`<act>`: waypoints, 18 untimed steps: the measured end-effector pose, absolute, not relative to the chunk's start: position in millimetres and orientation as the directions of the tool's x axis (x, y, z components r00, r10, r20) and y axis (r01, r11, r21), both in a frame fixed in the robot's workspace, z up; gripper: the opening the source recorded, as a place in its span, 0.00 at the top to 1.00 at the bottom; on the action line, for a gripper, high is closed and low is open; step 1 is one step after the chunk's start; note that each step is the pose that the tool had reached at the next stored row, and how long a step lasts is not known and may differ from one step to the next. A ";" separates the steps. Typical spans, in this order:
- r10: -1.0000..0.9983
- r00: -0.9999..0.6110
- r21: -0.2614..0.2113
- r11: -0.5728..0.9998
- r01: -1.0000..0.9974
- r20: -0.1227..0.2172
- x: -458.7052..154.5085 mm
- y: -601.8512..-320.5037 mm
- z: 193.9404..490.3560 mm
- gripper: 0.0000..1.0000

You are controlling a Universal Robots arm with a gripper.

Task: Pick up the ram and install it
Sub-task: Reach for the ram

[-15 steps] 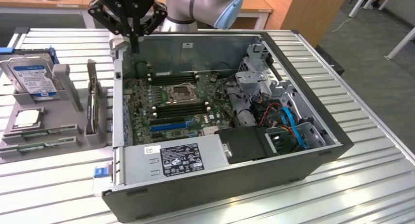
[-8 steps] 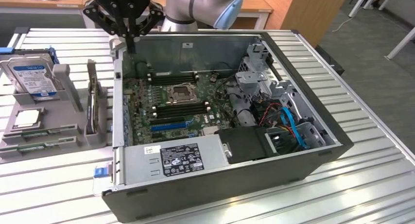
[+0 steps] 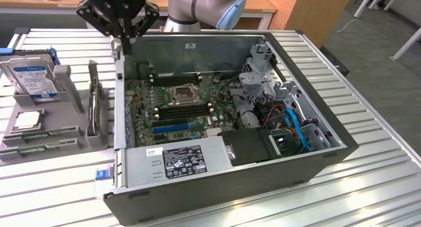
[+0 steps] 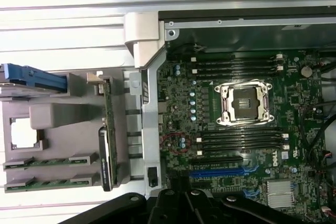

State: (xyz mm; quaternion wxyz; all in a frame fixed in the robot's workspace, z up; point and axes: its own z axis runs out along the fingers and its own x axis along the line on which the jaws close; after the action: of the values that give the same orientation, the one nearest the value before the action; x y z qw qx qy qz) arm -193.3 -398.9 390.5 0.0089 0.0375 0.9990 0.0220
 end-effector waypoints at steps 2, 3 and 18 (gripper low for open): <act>0.075 -0.997 0.044 0.996 0.074 -0.015 -195.6 -398.9 390.3 0.90; 0.075 -0.997 0.044 0.996 0.075 -0.015 -197.3 -398.9 390.2 0.90; 0.075 -0.997 0.044 0.996 0.075 -0.012 -223.3 -398.9 388.1 0.90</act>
State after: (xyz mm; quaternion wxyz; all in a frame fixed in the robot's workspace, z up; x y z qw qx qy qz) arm -223.3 -398.9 388.1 0.0066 0.0375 0.9990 0.0219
